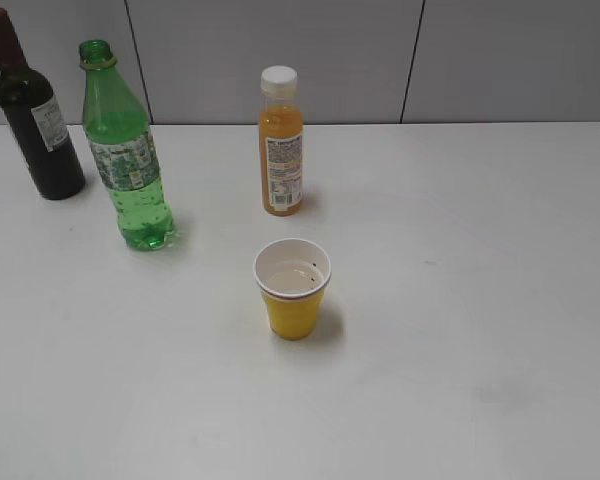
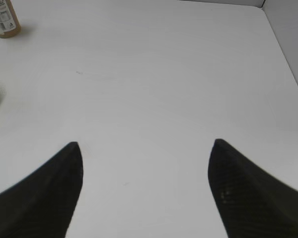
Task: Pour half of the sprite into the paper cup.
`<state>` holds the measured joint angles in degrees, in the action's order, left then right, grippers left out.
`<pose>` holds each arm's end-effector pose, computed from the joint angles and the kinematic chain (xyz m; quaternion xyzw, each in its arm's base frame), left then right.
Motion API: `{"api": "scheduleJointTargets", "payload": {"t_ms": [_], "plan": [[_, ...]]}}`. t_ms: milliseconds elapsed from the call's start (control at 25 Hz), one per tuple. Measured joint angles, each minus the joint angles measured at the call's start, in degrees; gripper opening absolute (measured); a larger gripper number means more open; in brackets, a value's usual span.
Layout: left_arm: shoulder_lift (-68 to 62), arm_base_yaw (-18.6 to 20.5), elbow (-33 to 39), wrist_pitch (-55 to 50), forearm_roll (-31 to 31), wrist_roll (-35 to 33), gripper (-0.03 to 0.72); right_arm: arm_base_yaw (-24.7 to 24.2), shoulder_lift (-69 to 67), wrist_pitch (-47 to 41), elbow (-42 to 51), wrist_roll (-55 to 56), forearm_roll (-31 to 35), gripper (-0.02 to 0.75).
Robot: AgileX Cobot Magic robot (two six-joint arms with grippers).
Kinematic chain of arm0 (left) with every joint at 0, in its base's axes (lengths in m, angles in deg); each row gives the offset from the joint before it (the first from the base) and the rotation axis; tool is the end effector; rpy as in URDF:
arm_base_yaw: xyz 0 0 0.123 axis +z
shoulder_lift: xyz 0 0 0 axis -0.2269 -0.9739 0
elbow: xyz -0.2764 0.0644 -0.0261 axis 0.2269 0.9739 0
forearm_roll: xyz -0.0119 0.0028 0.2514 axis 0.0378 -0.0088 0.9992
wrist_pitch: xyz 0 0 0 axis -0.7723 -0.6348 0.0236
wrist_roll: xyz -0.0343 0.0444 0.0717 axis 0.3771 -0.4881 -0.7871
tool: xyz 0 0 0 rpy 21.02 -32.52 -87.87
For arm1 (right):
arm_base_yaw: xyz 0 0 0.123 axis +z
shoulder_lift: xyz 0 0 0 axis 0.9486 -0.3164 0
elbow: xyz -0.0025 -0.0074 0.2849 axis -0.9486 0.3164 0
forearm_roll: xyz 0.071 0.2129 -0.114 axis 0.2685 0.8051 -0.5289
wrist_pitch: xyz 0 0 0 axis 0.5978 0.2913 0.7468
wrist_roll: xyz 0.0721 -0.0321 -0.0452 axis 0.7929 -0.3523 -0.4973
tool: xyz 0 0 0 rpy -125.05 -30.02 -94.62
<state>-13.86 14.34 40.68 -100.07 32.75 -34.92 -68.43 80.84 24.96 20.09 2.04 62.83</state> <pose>-0.0030 -0.0066 0.2803 0.0171 0.8518 -0.0204 0.5233 0.0088 0.0021 0.2621 -0.0414 0.8430 0.0129 0.5362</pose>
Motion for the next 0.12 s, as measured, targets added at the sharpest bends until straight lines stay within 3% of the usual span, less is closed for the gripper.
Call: {"api": "scheduleJointTargets", "payload": {"t_ms": [120], "plan": [[0.0, 0.0, 0.0, 0.0, 0.0, 0.0, 0.589, 0.0, 0.0, 0.0, 0.0, 0.0, 0.0, 0.592]]}}
